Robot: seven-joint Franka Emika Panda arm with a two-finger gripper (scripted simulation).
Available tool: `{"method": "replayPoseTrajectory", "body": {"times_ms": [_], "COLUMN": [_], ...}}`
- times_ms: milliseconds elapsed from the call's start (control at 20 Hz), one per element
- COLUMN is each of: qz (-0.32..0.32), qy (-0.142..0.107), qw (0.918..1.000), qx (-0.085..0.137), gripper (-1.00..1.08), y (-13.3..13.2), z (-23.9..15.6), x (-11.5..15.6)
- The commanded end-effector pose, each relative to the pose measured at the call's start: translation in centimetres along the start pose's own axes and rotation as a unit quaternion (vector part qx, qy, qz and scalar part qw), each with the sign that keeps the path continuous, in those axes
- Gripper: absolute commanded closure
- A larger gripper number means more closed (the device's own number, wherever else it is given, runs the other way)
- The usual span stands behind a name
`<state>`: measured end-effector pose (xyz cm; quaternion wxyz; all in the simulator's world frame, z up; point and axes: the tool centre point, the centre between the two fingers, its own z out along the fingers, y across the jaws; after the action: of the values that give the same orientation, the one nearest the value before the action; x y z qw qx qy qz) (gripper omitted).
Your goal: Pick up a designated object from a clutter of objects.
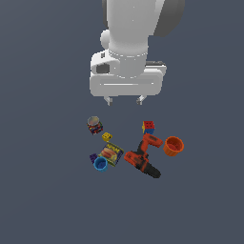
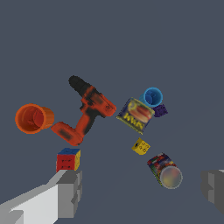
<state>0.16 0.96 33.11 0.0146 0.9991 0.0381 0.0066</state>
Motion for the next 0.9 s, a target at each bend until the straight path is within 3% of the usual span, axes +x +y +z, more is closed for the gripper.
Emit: {"method": "replayPoseTrajectory", "body": {"times_ms": [0, 850], "qz": [-0.006, -0.103], "qy": [0.000, -0.001], "qw": [1.0000, 0.9946], "qx": [0.001, 0.013], "gripper": [-0.92, -0.92], "y": [0.4, 6.7], "z": [0.6, 9.7], "x": [-0.1, -3.1]}}
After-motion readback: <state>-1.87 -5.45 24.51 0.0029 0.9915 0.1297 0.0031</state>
